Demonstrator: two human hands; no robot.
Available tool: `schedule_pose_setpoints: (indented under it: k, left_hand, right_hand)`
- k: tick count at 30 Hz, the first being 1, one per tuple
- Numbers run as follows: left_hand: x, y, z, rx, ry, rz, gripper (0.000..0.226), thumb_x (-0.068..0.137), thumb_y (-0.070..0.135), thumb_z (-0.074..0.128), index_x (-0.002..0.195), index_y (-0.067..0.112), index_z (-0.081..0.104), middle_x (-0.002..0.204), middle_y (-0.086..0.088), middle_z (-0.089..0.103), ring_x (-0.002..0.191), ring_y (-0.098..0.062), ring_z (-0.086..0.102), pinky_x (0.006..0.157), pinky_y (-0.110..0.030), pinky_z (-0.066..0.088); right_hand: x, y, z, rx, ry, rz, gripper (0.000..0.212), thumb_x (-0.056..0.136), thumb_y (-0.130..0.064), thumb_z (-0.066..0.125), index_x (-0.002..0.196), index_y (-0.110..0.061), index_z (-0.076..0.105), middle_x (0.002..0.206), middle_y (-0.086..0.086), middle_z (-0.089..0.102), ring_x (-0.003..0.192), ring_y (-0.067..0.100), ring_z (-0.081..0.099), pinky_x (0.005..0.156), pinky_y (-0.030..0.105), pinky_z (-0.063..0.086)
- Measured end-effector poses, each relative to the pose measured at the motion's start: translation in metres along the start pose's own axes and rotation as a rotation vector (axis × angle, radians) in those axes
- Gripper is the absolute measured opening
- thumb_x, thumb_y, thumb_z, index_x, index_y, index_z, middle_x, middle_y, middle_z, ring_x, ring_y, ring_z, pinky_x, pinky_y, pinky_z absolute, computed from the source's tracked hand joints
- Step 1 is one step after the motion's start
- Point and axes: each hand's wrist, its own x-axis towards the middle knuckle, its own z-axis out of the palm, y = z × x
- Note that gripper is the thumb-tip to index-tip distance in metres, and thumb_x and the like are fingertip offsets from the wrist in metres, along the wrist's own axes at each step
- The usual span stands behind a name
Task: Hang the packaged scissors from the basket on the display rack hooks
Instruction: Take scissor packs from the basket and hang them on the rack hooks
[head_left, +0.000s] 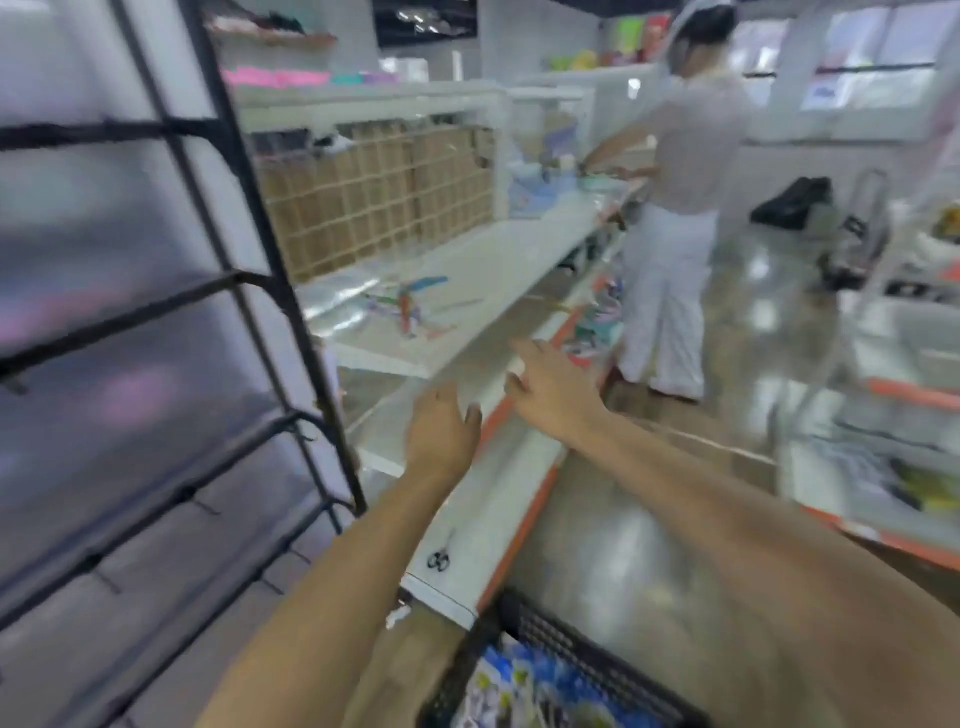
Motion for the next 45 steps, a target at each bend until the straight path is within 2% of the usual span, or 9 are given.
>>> schedule_pose_setpoints:
  k: [10,13,19,25,28,34,37,42,45]
  left_hand:
    - [-0.118,0.023,0.19,0.076,-0.565,0.075,0.035,0.099,0.028,0.043,0.121,0.003,0.05,0.122,-0.01,0.051,0.117,-0.028,0.048,0.093,-0.034,0.038]
    - [-0.15,-0.007,0.236,0.078,-0.717,0.025,0.03,0.098,0.029,0.046,0.115,0.005,0.054,0.116,-0.009,0.054,0.111,-0.026,0.051,0.089,-0.035,0.043]
    - [-0.204,-0.09,0.32,0.237,-0.893,-0.004,0.019,0.098,0.029,0.043,0.085,0.016,0.038,0.088,0.002,0.04,0.093,-0.02,0.052,0.067,-0.024,0.03]
    - [-0.245,-0.172,0.415,0.331,-1.079,-0.025,0.014,0.098,0.03,0.041,0.103,0.019,0.047,0.108,0.0,0.051,0.099,-0.015,0.05,0.074,-0.024,0.038]
    - [-0.258,-0.204,0.469,0.351,-1.121,-0.017,0.027,0.098,0.031,0.042,0.119,0.016,0.049,0.118,0.0,0.051,0.105,-0.015,0.051,0.083,-0.026,0.043]
    - [-0.27,-0.258,0.584,0.302,-1.167,0.019,0.031,0.098,0.026,0.044,0.125,0.01,0.048,0.126,-0.006,0.051,0.112,-0.021,0.051,0.09,-0.031,0.04]
    - [-0.27,-0.276,0.638,0.234,-1.158,0.056,0.036,0.099,0.021,0.042,0.133,0.01,0.044,0.135,-0.006,0.046,0.121,-0.02,0.046,0.093,-0.027,0.037]
    - [-0.267,-0.289,0.708,0.201,-1.012,0.12,0.02,0.097,0.022,0.045,0.106,0.007,0.054,0.109,-0.009,0.055,0.103,-0.024,0.051,0.075,-0.029,0.037]
    - [-0.266,-0.287,0.729,0.179,-0.909,0.243,0.02,0.097,0.021,0.045,0.107,0.007,0.056,0.108,-0.009,0.054,0.102,-0.022,0.049,0.075,-0.027,0.036]
  right_hand:
    - [-0.19,0.169,0.051,0.079,-0.213,0.588,0.039,0.098,-0.019,0.041,0.134,-0.003,0.042,0.136,0.014,0.046,0.121,0.029,0.046,0.095,0.035,0.038]
    - [-0.242,0.198,0.094,0.157,-0.276,0.778,0.043,0.1,-0.021,0.038,0.139,-0.005,0.037,0.138,0.012,0.045,0.122,0.027,0.047,0.097,0.036,0.042]
    - [-0.338,0.227,0.204,0.28,-0.391,1.083,0.031,0.1,-0.019,0.038,0.127,-0.005,0.046,0.127,0.012,0.051,0.109,0.027,0.053,0.092,0.034,0.043]
    - [-0.412,0.257,0.324,0.407,-0.39,1.364,0.026,0.096,-0.012,0.044,0.118,-0.001,0.052,0.116,0.015,0.056,0.103,0.029,0.056,0.086,0.036,0.043]
    - [-0.434,0.28,0.386,0.457,-0.347,1.409,0.027,0.095,-0.012,0.045,0.12,-0.008,0.053,0.115,0.012,0.058,0.094,0.023,0.057,0.078,0.03,0.042]
    - [-0.447,0.341,0.505,0.538,-0.186,1.459,0.037,0.095,-0.011,0.047,0.131,-0.004,0.046,0.127,0.01,0.051,0.111,0.02,0.051,0.08,0.019,0.032]
    - [-0.449,0.374,0.554,0.585,-0.007,1.497,0.039,0.093,-0.018,0.053,0.13,-0.008,0.047,0.123,0.007,0.054,0.11,0.019,0.053,0.084,0.025,0.04]
    - [-0.451,0.414,0.606,0.608,0.148,1.581,0.06,0.084,-0.034,0.067,0.132,-0.007,0.042,0.13,0.01,0.051,0.118,0.025,0.051,0.093,0.035,0.045]
    - [-0.45,0.426,0.617,0.603,0.199,1.622,0.068,0.079,-0.033,0.073,0.13,-0.003,0.04,0.131,0.013,0.048,0.117,0.027,0.051,0.09,0.031,0.044]
